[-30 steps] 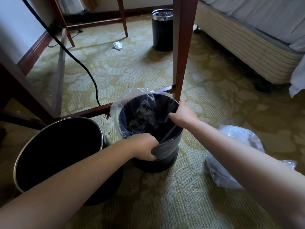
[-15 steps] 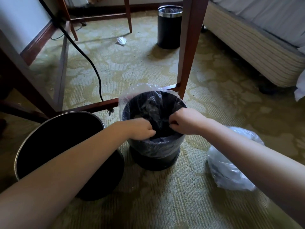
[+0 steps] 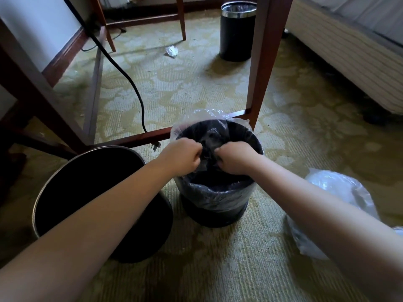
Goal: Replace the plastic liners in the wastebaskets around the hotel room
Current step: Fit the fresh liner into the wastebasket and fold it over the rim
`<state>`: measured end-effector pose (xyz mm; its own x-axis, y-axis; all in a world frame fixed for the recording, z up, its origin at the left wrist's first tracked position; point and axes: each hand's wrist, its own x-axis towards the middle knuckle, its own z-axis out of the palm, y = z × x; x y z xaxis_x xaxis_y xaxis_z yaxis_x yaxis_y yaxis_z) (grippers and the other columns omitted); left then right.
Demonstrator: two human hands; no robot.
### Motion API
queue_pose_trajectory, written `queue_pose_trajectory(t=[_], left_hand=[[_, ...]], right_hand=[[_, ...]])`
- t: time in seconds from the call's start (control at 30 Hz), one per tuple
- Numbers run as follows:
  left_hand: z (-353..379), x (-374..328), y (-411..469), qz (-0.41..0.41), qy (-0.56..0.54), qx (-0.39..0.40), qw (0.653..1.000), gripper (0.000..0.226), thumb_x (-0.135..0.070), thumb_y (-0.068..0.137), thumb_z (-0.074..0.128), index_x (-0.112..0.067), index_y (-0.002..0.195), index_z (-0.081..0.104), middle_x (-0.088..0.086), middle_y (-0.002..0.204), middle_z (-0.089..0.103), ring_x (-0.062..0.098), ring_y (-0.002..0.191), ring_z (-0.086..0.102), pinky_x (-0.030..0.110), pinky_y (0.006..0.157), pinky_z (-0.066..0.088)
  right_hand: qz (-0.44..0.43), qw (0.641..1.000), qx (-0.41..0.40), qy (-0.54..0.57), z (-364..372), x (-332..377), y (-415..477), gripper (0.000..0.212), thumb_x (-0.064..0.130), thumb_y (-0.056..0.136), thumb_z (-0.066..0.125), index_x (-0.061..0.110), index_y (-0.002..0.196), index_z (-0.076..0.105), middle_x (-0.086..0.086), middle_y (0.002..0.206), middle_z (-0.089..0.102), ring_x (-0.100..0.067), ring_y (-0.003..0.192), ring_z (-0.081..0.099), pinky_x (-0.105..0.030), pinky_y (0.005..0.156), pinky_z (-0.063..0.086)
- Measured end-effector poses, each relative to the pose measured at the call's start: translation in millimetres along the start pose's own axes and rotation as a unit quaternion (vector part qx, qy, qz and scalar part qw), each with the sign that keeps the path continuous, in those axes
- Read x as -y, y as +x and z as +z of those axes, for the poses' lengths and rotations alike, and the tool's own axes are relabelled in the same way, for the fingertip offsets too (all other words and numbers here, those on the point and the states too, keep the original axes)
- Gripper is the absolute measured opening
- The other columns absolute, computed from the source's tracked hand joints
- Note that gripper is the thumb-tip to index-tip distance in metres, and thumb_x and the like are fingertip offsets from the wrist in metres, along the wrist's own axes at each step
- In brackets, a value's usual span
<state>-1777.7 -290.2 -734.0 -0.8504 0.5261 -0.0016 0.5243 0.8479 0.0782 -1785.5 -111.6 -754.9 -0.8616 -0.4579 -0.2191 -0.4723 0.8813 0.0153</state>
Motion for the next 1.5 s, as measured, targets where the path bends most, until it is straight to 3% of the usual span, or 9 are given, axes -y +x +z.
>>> queue_pose_trajectory(t=[0.13, 0.27, 0.43, 0.63, 0.77, 0.87, 1.07, 1.3, 1.5], left_hand=[[4.0, 6.6, 11.9, -0.082, 0.001, -0.133, 0.988, 0.029, -0.021, 0.087, 0.056, -0.009, 0.113, 0.057, 0.008, 0.112, 0.053, 0.026, 0.107, 0.047, 0.039, 0.091, 0.043], [9.3, 10.1, 24.7, -0.164, -0.098, -0.057, 0.980, 0.061, -0.032, 0.095, 0.049, -0.005, 0.146, 0.027, 0.012, 0.150, 0.033, 0.028, 0.138, 0.029, 0.042, 0.112, 0.030], [18.4, 27.3, 27.3, -0.259, -0.254, 0.009, 0.932, 0.032, -0.033, 0.096, 0.047, -0.009, 0.117, 0.047, 0.010, 0.107, 0.058, 0.027, 0.096, 0.057, 0.039, 0.078, 0.047], [20.6, 34.8, 21.8, -0.308, -0.345, 0.017, 0.886, 0.041, -0.040, 0.097, 0.043, -0.016, 0.066, 0.033, 0.000, 0.065, 0.035, 0.018, 0.061, 0.037, 0.032, 0.058, 0.023], [5.8, 35.7, 13.0, -0.286, -0.298, -0.048, 0.909, 0.047, -0.044, 0.097, 0.044, -0.007, 0.126, 0.049, 0.005, 0.115, 0.055, 0.021, 0.100, 0.052, 0.031, 0.079, 0.037], [-21.5, 39.5, 2.4, -0.276, -0.282, -0.155, 0.906, 0.049, -0.039, 0.098, 0.046, -0.008, 0.136, 0.044, 0.009, 0.135, 0.051, 0.024, 0.122, 0.049, 0.031, 0.093, 0.037], [-51.2, 45.1, -50.7, -0.285, -0.276, -0.225, 0.890, 0.031, -0.021, 0.097, 0.051, -0.003, 0.122, 0.057, 0.010, 0.121, 0.059, 0.014, 0.092, 0.058, 0.006, 0.067, 0.032], [-52.1, 68.1, -154.5, -0.399, -0.203, -0.150, 0.882, 0.051, -0.032, 0.097, 0.051, -0.009, 0.141, 0.041, 0.009, 0.146, 0.041, 0.025, 0.137, 0.035, 0.033, 0.110, 0.029], [-36.0, 81.9, -235.3, -0.501, -0.194, 0.018, 0.843, 0.074, -0.053, 0.093, 0.047, -0.027, 0.153, 0.012, 0.003, 0.161, 0.001, 0.024, 0.147, -0.003, 0.047, 0.114, 0.026]], right_hand=[[0.019, 0.970, -0.232, 0.066, -15.9, -5.6, 3.8, 0.037, 0.021, 0.092, 0.046, 0.014, 0.128, 0.052, -0.006, 0.127, 0.058, -0.029, 0.119, 0.052, -0.041, 0.093, 0.043], [0.038, 0.985, -0.161, 0.050, -19.3, -6.0, 23.5, 0.074, 0.025, 0.094, 0.049, 0.018, 0.156, 0.008, -0.002, 0.163, 0.012, -0.019, 0.150, 0.011, -0.040, 0.117, 0.018], [0.094, 0.989, -0.099, 0.053, -15.3, -14.2, 52.5, 0.065, 0.032, 0.091, 0.052, 0.024, 0.149, 0.026, -0.003, 0.148, 0.040, -0.026, 0.135, 0.037, -0.042, 0.100, 0.036], [0.134, 0.981, -0.100, 0.093, -17.1, -11.0, 52.9, 0.057, 0.030, 0.090, 0.053, 0.018, 0.143, 0.034, -0.007, 0.138, 0.046, -0.029, 0.127, 0.042, -0.044, 0.100, 0.036], [0.118, 0.958, -0.224, 0.131, -33.0, 0.0, 38.7, 0.062, 0.019, 0.086, 0.055, 0.014, 0.145, 0.034, -0.007, 0.136, 0.049, -0.027, 0.123, 0.045, -0.042, 0.102, 0.038], [0.076, 0.934, -0.279, 0.208, -52.2, 29.4, 23.8, 0.056, 0.017, 0.089, 0.053, 0.015, 0.143, 0.039, -0.006, 0.136, 0.050, -0.025, 0.120, 0.047, -0.037, 0.096, 0.043], [-0.012, 0.945, -0.196, 0.262, -74.4, 97.7, 10.6, 0.040, 0.022, 0.094, 0.048, 0.016, 0.134, 0.046, -0.004, 0.114, 0.061, -0.026, 0.099, 0.061, -0.033, 0.069, 0.043], [-0.032, 0.983, 0.091, 0.159, -85.8, 145.1, 13.6, 0.062, 0.046, 0.096, 0.048, 0.015, 0.145, 0.026, -0.010, 0.113, 0.060, -0.032, 0.101, 0.059, -0.035, 0.068, 0.042], [-0.052, 0.956, 0.172, 0.231, -74.3, 159.2, 10.2, 0.083, 0.043, 0.097, 0.049, 0.021, 0.154, -0.008, -0.015, 0.114, 0.064, -0.033, 0.095, 0.063, -0.040, 0.073, 0.052]])
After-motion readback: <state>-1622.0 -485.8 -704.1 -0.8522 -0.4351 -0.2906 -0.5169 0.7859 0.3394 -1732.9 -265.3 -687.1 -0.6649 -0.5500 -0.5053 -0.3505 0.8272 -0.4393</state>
